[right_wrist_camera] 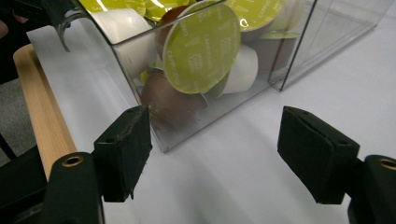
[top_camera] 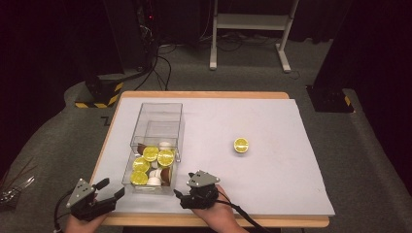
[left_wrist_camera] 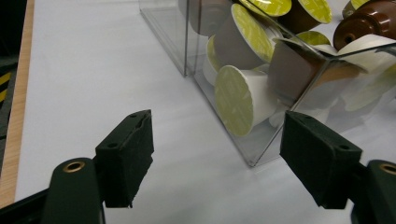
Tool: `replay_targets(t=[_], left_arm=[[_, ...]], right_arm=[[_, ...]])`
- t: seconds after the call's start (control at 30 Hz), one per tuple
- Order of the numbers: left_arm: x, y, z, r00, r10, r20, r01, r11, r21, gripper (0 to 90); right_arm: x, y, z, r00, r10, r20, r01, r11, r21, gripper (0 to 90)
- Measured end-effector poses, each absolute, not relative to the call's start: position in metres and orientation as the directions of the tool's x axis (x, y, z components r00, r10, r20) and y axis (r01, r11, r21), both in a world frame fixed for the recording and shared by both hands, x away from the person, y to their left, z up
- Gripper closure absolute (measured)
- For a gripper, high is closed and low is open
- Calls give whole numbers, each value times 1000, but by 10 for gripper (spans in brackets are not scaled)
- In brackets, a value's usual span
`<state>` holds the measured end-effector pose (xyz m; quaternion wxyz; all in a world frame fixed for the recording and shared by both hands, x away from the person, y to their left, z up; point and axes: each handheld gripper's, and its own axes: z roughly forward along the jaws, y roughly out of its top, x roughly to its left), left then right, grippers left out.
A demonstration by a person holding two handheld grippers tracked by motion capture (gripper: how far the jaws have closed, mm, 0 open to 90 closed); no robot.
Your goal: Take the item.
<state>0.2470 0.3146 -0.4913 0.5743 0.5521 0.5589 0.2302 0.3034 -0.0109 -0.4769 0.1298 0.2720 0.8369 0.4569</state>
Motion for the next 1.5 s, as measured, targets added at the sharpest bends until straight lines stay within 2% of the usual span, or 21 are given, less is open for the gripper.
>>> replay_targets(t=[0.67, 0.97, 1.27, 1.5], left_arm=[[249, 305, -493, 306, 872, -381, 367, 261, 893, 259], [252, 298, -494, 305, 876, -374, 358, 259, 897, 235], [262, 297, -494, 285, 876, -389, 351, 282, 893, 232], [269, 292, -494, 294, 886, -359, 352, 249, 902, 231]], right_arm=[[303, 1, -476, -831, 556, 21, 317, 442, 839, 256], [307, 3, -476, -834, 552, 23, 318, 446, 837, 225], [314, 2, -477, -817, 576, 22, 333, 440, 834, 194], [320, 0, -478, -806, 591, 14, 336, 439, 834, 191]])
